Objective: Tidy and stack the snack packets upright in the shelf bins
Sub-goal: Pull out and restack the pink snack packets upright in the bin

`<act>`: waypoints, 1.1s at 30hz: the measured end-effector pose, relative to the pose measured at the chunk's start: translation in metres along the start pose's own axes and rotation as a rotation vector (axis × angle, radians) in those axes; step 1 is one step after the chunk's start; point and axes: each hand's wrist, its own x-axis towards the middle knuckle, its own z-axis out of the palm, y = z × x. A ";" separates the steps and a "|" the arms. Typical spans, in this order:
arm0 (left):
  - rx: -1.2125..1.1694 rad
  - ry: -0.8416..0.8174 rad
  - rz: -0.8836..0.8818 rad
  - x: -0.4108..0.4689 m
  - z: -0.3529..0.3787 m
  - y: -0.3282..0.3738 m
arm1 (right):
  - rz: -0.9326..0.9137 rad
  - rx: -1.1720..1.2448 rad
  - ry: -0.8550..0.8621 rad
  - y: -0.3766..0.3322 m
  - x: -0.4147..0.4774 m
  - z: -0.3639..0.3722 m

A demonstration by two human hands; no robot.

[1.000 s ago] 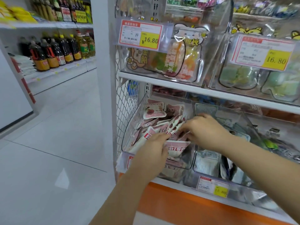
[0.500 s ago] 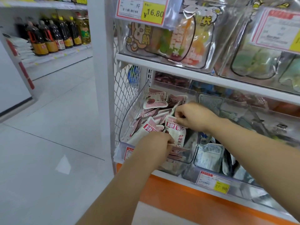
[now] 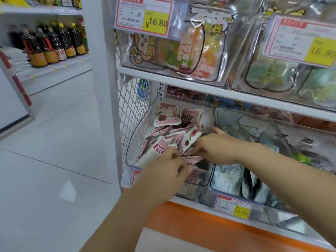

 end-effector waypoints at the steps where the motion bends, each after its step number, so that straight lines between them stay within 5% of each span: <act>1: 0.020 0.014 0.011 0.000 0.002 0.001 | 0.010 -0.013 -0.002 0.001 0.001 0.000; 5: 0.093 -0.042 0.016 0.003 0.007 0.001 | 0.054 0.058 0.022 0.004 0.013 -0.005; 11: 0.040 -0.076 0.002 0.007 0.005 -0.003 | 0.080 0.174 0.274 0.010 0.028 -0.014; 33: 0.039 0.036 0.075 0.014 0.007 -0.005 | 0.003 0.184 0.231 -0.018 0.026 -0.006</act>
